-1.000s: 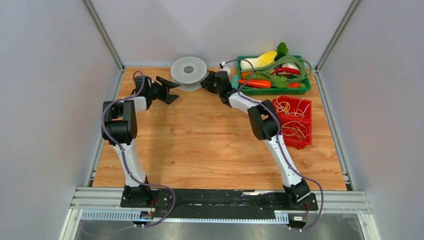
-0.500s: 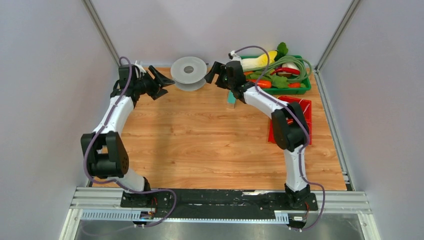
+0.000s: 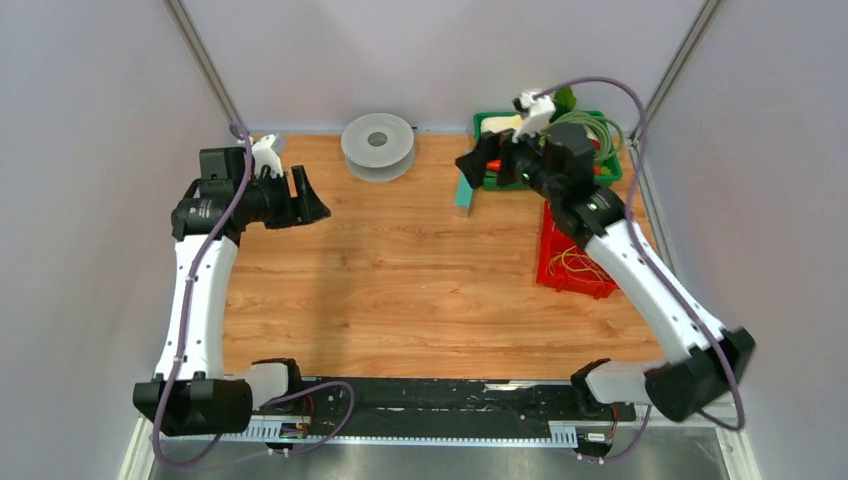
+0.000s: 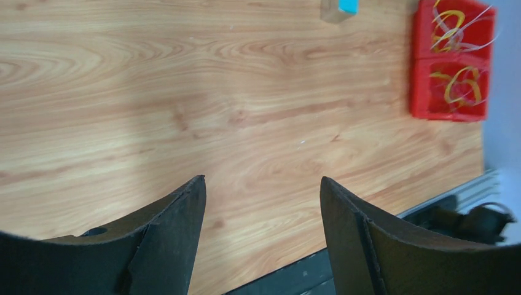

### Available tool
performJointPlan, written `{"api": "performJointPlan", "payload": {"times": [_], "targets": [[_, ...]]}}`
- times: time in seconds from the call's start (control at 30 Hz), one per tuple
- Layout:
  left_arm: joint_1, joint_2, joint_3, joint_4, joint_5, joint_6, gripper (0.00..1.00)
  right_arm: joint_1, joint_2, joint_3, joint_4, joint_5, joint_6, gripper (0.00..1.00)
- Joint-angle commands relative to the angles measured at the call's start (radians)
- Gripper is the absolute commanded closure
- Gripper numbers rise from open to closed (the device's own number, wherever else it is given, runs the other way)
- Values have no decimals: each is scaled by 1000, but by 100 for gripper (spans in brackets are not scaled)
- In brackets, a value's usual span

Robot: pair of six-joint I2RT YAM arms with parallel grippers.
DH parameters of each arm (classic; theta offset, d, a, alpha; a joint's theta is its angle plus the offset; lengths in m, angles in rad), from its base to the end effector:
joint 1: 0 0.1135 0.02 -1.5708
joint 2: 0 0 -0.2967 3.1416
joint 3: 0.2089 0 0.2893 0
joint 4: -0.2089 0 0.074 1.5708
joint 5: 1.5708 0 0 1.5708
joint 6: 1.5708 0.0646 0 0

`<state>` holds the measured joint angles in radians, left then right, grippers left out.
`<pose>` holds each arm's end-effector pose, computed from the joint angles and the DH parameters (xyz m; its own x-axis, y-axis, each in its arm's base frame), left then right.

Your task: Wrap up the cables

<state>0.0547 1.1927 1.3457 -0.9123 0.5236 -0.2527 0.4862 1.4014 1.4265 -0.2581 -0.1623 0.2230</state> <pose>0.2766 -0.0172 0.4022 -0.7443 -0.2576 -0.6162 0.1329 0.8471 -0.5146 0.3359 0.1893 0.4412 -0.3318 0.0715 -0.9406 -0.5401 0.8031 0.2516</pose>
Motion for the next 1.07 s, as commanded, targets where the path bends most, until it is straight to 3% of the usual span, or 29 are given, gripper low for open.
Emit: {"api": "performJointPlan", "payload": {"times": [0.0,0.17,0.3,0.5,0.73,0.87,1.03], "targets": [[-4,-80,111,-245,-105,303,24,-73,-244,-148,-147,7,-137,0],[-25,-192,87,-260,-187,394,23,-244,-468,-280,-262,6,-149,0],[-234,-237,4,-224,-374,408,23,-331,-614,-374,-309,24,-160,0],[-332,-297,-178,-185,-448,437,22,-397,-760,-506,-369,14,-186,0],[-332,-409,-241,-171,-521,371,21,-406,-832,-528,-400,-60,-217,0],[-332,-412,-227,-160,-591,359,21,-403,-811,-499,-406,-74,-248,0],[-316,-403,-200,-151,-582,345,20,-403,-797,-480,-406,-98,-243,0]]}}
